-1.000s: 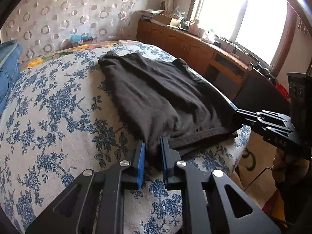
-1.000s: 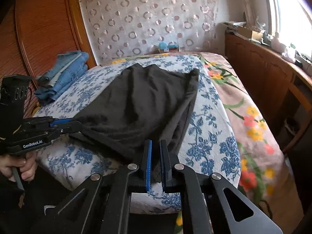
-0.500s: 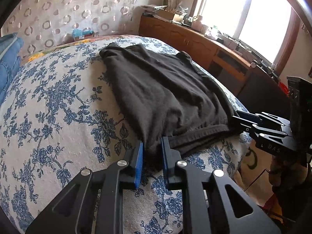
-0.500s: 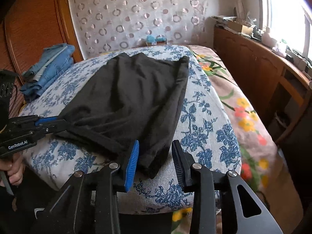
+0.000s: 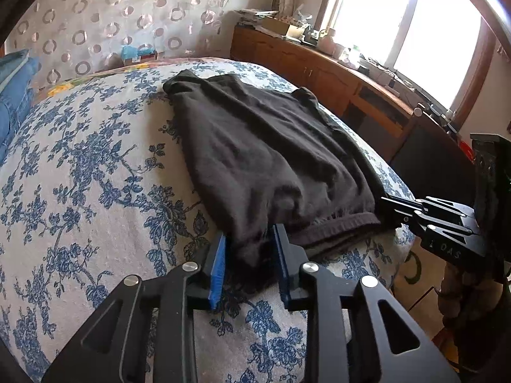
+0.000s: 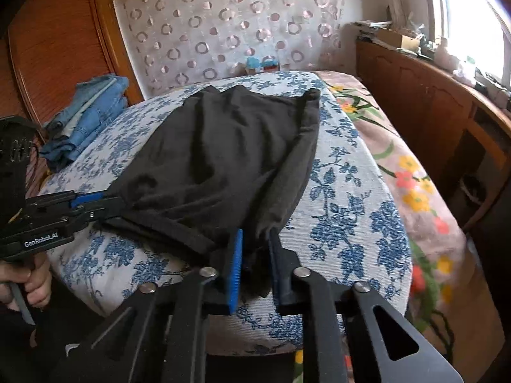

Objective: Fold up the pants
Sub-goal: 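Hold the hem with both tools and lift it toward the waistband, then lift the black pants high with both tools, carrying them together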

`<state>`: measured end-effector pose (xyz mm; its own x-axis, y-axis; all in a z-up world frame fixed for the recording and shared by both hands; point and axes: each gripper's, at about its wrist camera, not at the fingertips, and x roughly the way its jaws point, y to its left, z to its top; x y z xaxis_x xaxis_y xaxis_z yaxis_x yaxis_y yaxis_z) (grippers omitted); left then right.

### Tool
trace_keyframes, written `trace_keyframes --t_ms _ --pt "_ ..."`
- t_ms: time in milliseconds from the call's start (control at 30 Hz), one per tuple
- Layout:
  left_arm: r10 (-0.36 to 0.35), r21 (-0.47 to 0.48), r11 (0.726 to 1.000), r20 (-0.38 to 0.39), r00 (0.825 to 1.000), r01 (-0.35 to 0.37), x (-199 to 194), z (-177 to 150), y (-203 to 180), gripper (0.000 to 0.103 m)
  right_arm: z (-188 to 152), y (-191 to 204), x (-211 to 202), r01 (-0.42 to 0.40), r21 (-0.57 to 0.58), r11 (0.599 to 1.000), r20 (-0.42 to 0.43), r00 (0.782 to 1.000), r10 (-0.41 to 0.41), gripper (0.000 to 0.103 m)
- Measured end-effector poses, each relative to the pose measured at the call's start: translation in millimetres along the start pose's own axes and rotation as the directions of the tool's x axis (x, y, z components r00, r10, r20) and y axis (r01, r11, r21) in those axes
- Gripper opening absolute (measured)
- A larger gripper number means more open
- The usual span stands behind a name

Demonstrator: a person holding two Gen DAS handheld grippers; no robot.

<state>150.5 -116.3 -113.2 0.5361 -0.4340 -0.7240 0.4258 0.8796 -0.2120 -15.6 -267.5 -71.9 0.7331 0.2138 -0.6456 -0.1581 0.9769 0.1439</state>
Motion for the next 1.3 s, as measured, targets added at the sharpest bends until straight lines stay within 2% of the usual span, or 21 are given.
trace_keyframes --t_ms 133,233,267,333,667,1067,1300 --pt "0.018 0.019 1.0 0.004 1.0 -0.018 2.4 1.6 -3.8 0.029 -2.3 -3.4 0.0 -0.018 0.012 1.0 0.011 1.0 0.018 0.009" --pt "0.004 0.031 1.0 0.004 1.0 -0.004 1.9 0.6 -5.2 0.019 -3.2 -5.7 -1.6 -0.035 0.021 0.999 0.017 0.999 0.035 0.008" --pt "0.003 0.031 1.0 0.007 1.0 -0.004 1.0 0.6 -5.2 0.011 -3.2 -5.8 -1.8 -0.037 0.021 0.999 0.016 0.999 0.037 0.008" --pt "0.004 0.03 1.0 0.014 1.0 -0.004 -2.8 0.9 -5.3 0.009 -2.6 -5.2 -3.7 -0.043 0.018 0.999 0.026 0.999 0.042 0.008" --pt "-0.062 0.042 0.997 0.135 0.989 0.057 -65.3 14.5 -13.0 0.008 13.7 3.0 -46.6 -0.128 -0.015 0.992 0.127 0.984 0.129 0.006" --pt "-0.079 0.081 0.995 0.282 0.956 0.058 -140.8 30.0 -18.0 0.007 31.4 29.8 -105.5 -0.169 -0.119 0.978 0.248 0.949 0.194 0.005" --pt "-0.067 0.101 0.994 0.373 0.925 0.031 -185.9 42.8 -18.8 0.007 43.3 40.8 -133.0 -0.178 -0.177 0.968 0.306 0.925 0.226 0.005"
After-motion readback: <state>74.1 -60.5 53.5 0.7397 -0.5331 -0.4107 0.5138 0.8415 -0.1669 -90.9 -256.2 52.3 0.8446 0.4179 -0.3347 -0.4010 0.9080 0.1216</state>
